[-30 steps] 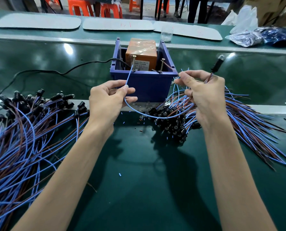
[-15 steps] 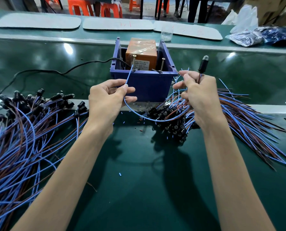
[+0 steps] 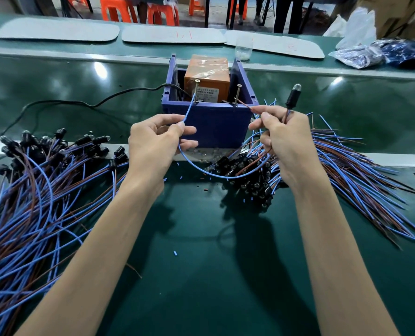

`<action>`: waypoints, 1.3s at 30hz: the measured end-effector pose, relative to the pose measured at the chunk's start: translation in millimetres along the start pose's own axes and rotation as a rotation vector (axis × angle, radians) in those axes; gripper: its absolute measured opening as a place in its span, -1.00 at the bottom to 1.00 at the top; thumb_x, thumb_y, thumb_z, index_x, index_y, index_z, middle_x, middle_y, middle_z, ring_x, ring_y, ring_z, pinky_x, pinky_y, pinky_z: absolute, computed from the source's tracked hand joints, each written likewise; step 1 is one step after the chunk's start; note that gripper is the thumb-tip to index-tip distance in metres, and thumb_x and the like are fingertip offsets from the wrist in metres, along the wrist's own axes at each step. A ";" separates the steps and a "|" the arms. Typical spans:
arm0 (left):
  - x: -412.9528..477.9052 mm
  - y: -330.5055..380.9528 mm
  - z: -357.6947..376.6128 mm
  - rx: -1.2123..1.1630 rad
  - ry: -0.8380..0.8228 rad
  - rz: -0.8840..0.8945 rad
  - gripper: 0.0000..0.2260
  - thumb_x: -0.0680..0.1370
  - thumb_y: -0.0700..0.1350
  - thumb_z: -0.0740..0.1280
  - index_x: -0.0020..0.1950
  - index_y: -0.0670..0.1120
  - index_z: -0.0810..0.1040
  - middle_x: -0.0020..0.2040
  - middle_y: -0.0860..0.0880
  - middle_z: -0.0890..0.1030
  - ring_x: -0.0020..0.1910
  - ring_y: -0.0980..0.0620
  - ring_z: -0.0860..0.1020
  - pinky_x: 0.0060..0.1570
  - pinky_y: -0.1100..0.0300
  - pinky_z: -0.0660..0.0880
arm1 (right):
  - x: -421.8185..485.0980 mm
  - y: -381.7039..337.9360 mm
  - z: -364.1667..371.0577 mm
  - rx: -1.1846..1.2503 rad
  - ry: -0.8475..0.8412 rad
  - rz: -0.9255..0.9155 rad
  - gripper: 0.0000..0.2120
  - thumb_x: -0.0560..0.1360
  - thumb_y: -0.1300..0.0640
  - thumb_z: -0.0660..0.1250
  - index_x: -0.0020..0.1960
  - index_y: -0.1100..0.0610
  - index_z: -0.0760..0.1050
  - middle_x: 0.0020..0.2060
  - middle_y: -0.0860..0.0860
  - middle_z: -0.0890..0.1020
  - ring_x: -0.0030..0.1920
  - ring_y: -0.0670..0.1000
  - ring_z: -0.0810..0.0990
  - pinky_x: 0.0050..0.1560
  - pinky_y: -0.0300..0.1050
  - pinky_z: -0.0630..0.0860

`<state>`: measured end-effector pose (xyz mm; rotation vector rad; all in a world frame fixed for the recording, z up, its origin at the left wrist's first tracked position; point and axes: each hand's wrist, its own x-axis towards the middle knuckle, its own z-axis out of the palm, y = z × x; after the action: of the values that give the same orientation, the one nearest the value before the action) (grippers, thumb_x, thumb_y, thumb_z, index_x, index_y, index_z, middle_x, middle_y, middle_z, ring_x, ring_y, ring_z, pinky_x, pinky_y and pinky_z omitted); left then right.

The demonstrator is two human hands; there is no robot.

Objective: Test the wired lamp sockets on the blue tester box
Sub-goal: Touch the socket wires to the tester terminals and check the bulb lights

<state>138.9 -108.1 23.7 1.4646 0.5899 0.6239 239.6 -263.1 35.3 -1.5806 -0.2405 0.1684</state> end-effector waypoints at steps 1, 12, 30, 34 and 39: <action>0.2 0.2 -0.1 0.005 0.003 -0.001 -0.86 0.57 -0.26 0.29 -0.07 -0.10 0.62 -0.29 0.04 0.70 -0.38 0.06 0.65 -0.29 0.33 0.53 | 0.6 0.1 -0.7 0.003 0.003 0.003 -0.72 0.62 0.30 0.12 -0.07 0.10 0.58 -0.47 -0.09 0.59 -0.57 -0.12 0.23 -0.55 -0.35 0.19; -1.9 1.9 -0.3 0.029 0.006 -0.009 -0.83 0.54 -0.29 0.27 -0.13 -0.08 0.62 -0.32 0.04 0.69 -0.40 0.06 0.65 -0.37 0.37 0.50 | 2.0 0.2 -2.1 0.015 0.003 0.001 -0.71 0.60 0.33 0.11 -0.09 0.12 0.57 -0.49 -0.10 0.58 -0.57 -0.14 0.20 -0.55 -0.34 0.18; -8.7 25.9 -13.3 0.849 -0.133 0.118 -0.86 0.49 0.08 0.37 -0.06 0.04 0.56 -0.14 0.10 0.65 -0.05 0.04 0.59 -0.04 0.16 0.41 | 5.2 -14.7 -17.0 -0.350 0.071 0.083 -0.40 0.65 -0.15 -0.10 -0.31 0.09 0.52 -0.29 0.05 0.54 -0.31 -0.09 0.41 -0.22 -0.18 0.30; -26.0 50.9 -13.8 0.918 0.029 0.428 -0.63 0.44 0.21 0.36 0.10 0.05 0.40 -0.06 0.07 0.51 -0.10 0.04 0.53 -0.06 0.15 0.36 | 0.7 -26.8 -26.7 -0.047 0.131 0.035 -0.49 0.68 -0.05 -0.01 -0.29 0.16 0.47 -0.50 0.02 0.43 -0.59 -0.15 0.34 -0.56 -0.35 0.23; -60.7 83.2 -10.3 0.414 -0.298 0.696 -0.73 0.44 0.11 0.40 0.00 0.00 0.44 -0.29 0.10 0.42 -0.34 0.06 0.44 -0.31 0.14 0.44 | -6.1 -41.4 -30.1 0.259 0.188 -0.239 -0.68 0.67 0.13 0.06 -0.13 0.17 0.50 -0.32 0.04 0.64 -0.29 -0.03 0.66 -0.31 -0.29 0.51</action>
<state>86.2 -142.7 105.8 2.1313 -0.0538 0.8230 239.4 -293.1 77.1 -1.2895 -0.2477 -0.1306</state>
